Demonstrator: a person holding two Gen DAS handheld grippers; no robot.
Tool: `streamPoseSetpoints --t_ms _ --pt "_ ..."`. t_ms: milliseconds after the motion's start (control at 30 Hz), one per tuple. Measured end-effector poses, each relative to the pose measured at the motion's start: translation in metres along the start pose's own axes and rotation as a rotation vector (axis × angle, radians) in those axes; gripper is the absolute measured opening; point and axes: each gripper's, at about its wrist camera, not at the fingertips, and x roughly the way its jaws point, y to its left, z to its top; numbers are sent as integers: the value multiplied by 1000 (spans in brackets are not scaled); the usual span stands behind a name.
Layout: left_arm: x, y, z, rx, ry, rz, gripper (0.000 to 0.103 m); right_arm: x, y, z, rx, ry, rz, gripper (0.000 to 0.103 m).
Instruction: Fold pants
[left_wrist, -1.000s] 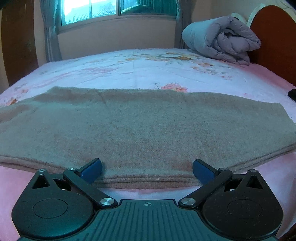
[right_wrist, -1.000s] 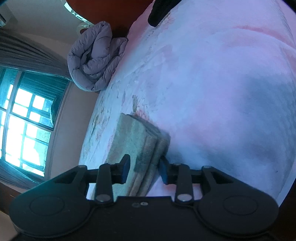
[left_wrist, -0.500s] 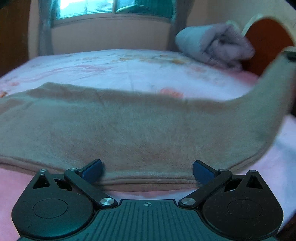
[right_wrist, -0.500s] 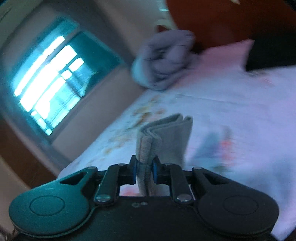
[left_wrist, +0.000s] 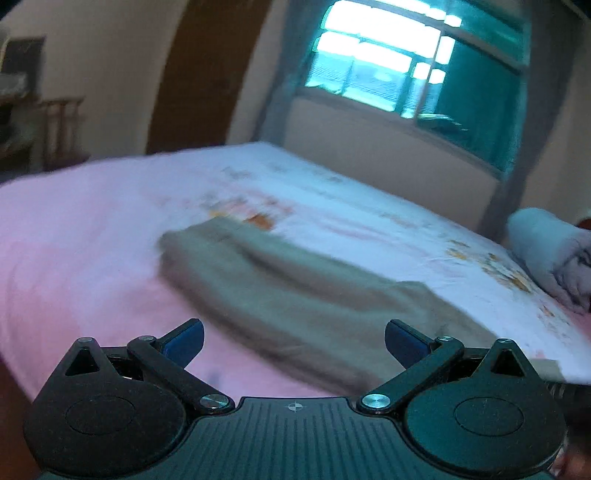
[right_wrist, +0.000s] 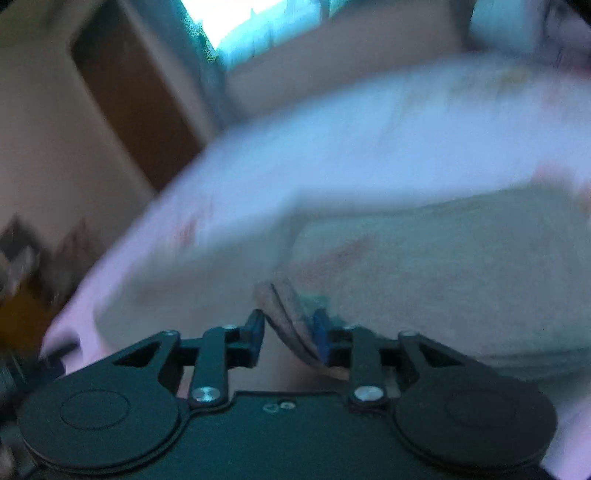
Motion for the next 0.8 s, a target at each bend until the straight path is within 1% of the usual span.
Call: streamPoseSetpoints --t_ms 33,100,167,300,367,400,433,467,500,567,633,700,733,767,800 --pt "0 5 -3 -9 5 -1 103 -6 0 -6 12 -38 -20 20" --pt "4 6 -9 -11 16 -33 103 -28 -9 -8 54 -115 -14 20" --pt "12 -6 -13 6 45 -105 103 -52 -24 -1 67 -167 -46 20" --pt "27 -59 -17 78 60 -293 103 -98 -58 12 116 -250 -106 21" --pt "40 -89 -20 113 114 -363 103 -119 -72 11 138 -280 -134 22" --pt "45 -100 -22 117 132 -386 103 -131 -80 11 157 -301 -144 23" --pt "51 -112 -24 122 153 -387 103 -133 -81 9 178 -320 -156 23" --pt "59 -121 -25 127 173 -379 101 -142 -89 7 202 -341 -172 25" --pt "66 -127 -26 125 193 -380 96 -149 -98 4 235 -364 -191 28" --pt "87 -135 -29 84 276 -363 89 -166 -121 -9 306 -396 -216 31" --pt "106 -138 -35 14 356 -379 82 -174 -139 -8 359 -414 -234 31" --pt "118 -139 -42 -29 394 -381 70 -175 -150 -11 392 -415 -237 31" --pt "124 -136 -47 -55 412 -379 62 -176 -155 -13 403 -412 -229 31" --pt "129 -136 -49 -61 425 -366 41 -176 -157 -18 410 -410 -221 32" --pt "131 -135 -53 -63 431 -359 31 -174 -160 -19 419 -405 -210 32"
